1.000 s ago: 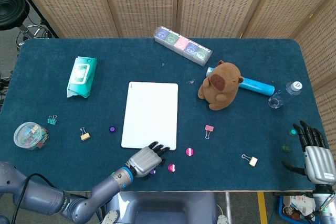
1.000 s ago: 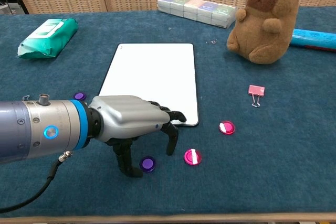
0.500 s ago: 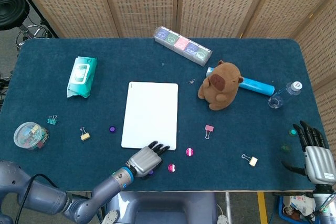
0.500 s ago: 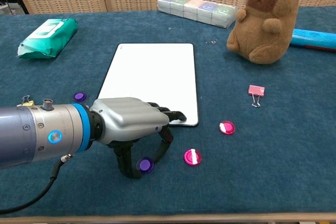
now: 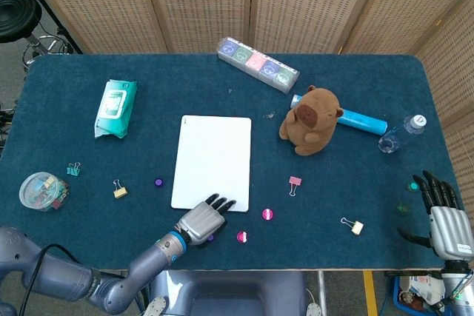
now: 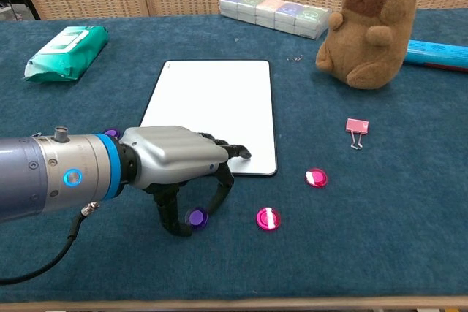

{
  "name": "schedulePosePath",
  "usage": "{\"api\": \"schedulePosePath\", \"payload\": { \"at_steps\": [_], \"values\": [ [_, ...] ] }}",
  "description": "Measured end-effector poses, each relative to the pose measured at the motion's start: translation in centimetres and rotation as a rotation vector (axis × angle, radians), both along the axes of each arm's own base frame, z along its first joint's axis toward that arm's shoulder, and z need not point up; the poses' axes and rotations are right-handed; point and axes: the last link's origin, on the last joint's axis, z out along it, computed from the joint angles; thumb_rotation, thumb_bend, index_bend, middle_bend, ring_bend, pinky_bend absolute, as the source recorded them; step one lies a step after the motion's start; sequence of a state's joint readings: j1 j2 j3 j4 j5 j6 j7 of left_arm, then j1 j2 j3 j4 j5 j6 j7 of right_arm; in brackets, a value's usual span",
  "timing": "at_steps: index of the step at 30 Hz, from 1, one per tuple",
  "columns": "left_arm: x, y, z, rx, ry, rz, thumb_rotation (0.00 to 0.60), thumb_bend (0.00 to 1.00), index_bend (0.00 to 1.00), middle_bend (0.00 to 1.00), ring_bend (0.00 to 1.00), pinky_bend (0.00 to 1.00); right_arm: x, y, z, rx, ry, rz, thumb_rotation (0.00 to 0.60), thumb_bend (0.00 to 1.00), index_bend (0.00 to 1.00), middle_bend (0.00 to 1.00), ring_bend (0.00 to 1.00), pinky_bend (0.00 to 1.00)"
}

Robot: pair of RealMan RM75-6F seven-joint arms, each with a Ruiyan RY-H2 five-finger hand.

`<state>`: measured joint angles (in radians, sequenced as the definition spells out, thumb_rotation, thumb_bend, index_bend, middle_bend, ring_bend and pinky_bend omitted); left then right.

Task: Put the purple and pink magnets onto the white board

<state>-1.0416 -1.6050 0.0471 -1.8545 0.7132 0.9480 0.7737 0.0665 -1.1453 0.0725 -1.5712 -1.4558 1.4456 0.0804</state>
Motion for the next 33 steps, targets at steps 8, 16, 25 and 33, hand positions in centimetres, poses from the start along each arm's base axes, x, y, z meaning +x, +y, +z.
{"api": "schedulePosePath", "payload": {
  "at_steps": [8, 16, 25, 33],
  "values": [
    [0.1, 1.3, 0.9, 0.037, -0.015, 0.024, 0.6, 0.26, 0.65, 0.0, 0.0, 0.0, 0.0, 0.0, 0.0, 0.004, -0.001, -0.004, 0.6, 0.0, 0.0, 0.0, 0.0, 0.0],
    [0.1, 4.9, 2.4, 0.11, -0.023, 0.086, 0.6, 0.26, 0.65, 0.0, 0.0, 0.0, -0.1, -0.1, -0.1, 0.009, -0.003, -0.01, 0.6, 0.0, 0.0, 0.0, 0.0, 0.0],
    [-0.4, 9.0, 3.5, 0.177, -0.011, 0.166, 0.6, 0.26, 0.65, 0.0, 0.0, 0.0, -0.3, -0.2, -0.1, 0.011, -0.003, -0.018, 0.6, 0.0, 0.0, 0.0, 0.0, 0.0],
    [-1.5, 10.8, 3.1, 0.194, 0.013, 0.225, 0.6, 0.26, 0.58, 0.0, 0.0, 0.0, -0.4, -0.2, 0.0, 0.009, -0.005, -0.023, 0.6, 0.0, 0.0, 0.0, 0.0, 0.0]
  ]
}}
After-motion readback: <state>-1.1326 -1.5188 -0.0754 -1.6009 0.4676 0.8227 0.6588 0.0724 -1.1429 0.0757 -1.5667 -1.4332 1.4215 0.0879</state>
